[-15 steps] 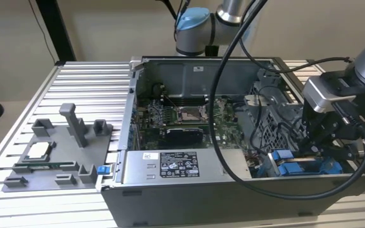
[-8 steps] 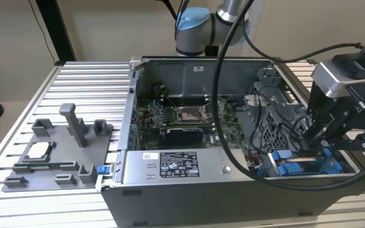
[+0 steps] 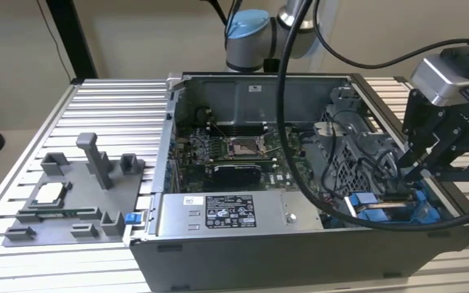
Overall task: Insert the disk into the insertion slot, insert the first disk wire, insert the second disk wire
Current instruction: 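Insert the second disk wire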
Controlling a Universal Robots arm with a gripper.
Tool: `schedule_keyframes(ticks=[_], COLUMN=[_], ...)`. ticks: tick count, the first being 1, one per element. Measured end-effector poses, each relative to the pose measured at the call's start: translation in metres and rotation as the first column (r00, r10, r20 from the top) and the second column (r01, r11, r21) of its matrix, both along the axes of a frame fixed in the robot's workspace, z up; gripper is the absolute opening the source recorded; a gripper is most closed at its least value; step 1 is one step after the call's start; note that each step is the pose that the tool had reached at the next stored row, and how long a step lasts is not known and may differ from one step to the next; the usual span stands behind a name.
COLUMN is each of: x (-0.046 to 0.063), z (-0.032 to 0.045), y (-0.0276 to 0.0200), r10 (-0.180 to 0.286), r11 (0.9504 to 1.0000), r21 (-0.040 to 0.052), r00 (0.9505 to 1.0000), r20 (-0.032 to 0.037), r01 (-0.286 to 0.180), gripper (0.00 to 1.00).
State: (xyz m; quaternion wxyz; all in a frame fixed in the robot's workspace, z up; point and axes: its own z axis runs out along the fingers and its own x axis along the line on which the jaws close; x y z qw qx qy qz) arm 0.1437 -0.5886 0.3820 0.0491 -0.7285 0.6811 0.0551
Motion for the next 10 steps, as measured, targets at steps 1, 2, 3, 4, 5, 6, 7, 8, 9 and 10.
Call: schedule_keyframes(ticks=[1,2,3,4,5,6,7,8,9,10], x=[0.0000,0.0000,0.0000,0.0000,0.0000,0.0000,0.0000,0.0000,0.0000,0.0000], z=[0.0020,0.0029,0.0032,0.0031,0.0031,0.0033,0.0042,0.0050,0.0051,0.0051], y=[0.0000,0.0000,0.0000,0.0000,0.0000,0.0000,0.0000,0.0000,0.0000,0.0000], r10=[0.000,0.000,0.000,0.000,0.000,0.000,0.000,0.000,0.000,0.000], r11=[1.0000,1.0000,1.0000,1.0000,1.0000,1.0000,1.0000,1.0000,1.0000,1.0000], r21=[-0.0002,0.0000,0.0001,0.0002,0.0003,0.0001,-0.0001,-0.0001,-0.0001,-0.0001], r00=[1.0000,1.0000,1.0000,1.0000,1.0000,1.0000,1.0000,1.0000,1.0000,1.0000], r20=[0.0000,0.0000,0.0000,0.0000,0.0000,0.0000,0.0000,0.0000,0.0000,0.0000], r01=[0.000,0.000,0.000,0.000,0.000,0.000,0.000,0.000,0.000,0.000], gripper=[1.00,1.00,1.00,1.00,1.00,1.00,1.00,1.00,1.00,1.00])
